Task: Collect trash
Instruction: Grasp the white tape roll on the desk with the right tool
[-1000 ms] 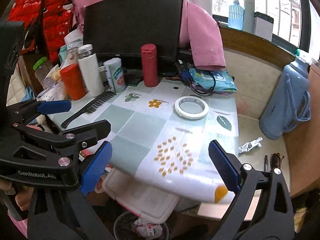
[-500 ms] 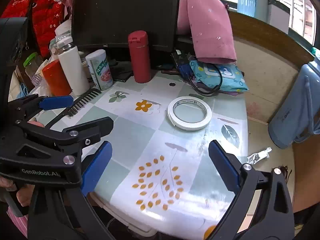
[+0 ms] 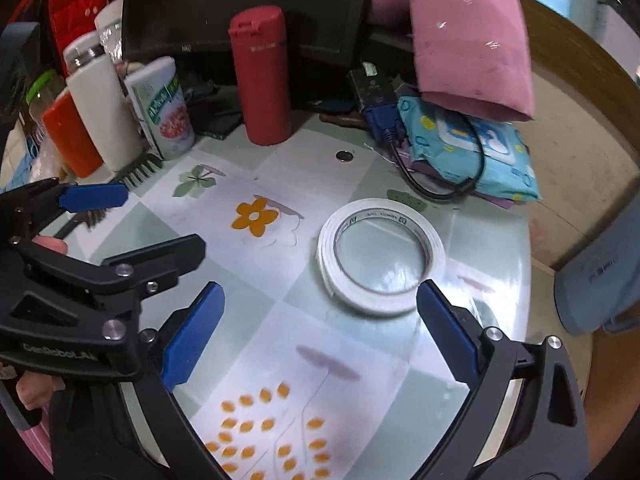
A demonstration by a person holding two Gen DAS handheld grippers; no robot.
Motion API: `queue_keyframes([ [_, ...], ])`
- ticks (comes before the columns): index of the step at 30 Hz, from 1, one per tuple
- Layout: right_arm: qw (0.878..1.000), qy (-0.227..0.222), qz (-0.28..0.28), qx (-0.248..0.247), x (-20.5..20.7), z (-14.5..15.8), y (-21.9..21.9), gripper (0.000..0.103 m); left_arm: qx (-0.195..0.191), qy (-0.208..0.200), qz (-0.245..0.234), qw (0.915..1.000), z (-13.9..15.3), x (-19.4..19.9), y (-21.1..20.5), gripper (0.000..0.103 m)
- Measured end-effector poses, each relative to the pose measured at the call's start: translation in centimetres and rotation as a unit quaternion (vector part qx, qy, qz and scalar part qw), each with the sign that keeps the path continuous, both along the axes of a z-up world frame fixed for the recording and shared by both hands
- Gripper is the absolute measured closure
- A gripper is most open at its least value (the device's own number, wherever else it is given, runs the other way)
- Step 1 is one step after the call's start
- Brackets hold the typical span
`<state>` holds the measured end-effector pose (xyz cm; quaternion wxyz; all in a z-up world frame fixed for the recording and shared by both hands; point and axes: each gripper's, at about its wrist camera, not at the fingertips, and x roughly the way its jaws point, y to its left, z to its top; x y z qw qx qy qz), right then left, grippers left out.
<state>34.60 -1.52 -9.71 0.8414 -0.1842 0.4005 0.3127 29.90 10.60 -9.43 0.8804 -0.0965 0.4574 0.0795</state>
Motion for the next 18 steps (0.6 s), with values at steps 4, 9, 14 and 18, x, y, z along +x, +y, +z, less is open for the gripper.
queue_keyframes([
  [4,1.000,0.010,0.016,-0.018,1.6,-1.0,1.4,0.026,-0.010,0.012,0.015,0.9998,-1.3,0.9,1.4,0.005],
  [9,0.999,0.022,0.013,-0.025,3.2,-2.1,2.2,0.032,-0.008,0.019,0.021,0.9996,-2.3,1.7,2.2,0.005],
  [14,0.999,0.037,0.001,-0.033,4.4,-3.5,1.9,0.037,-0.009,0.025,0.021,0.9994,-2.9,2.3,2.4,0.005],
  [18,0.999,0.039,-0.005,-0.019,4.8,-3.9,1.2,0.038,-0.015,0.026,0.020,0.9993,-3.5,2.5,2.2,0.005],
])
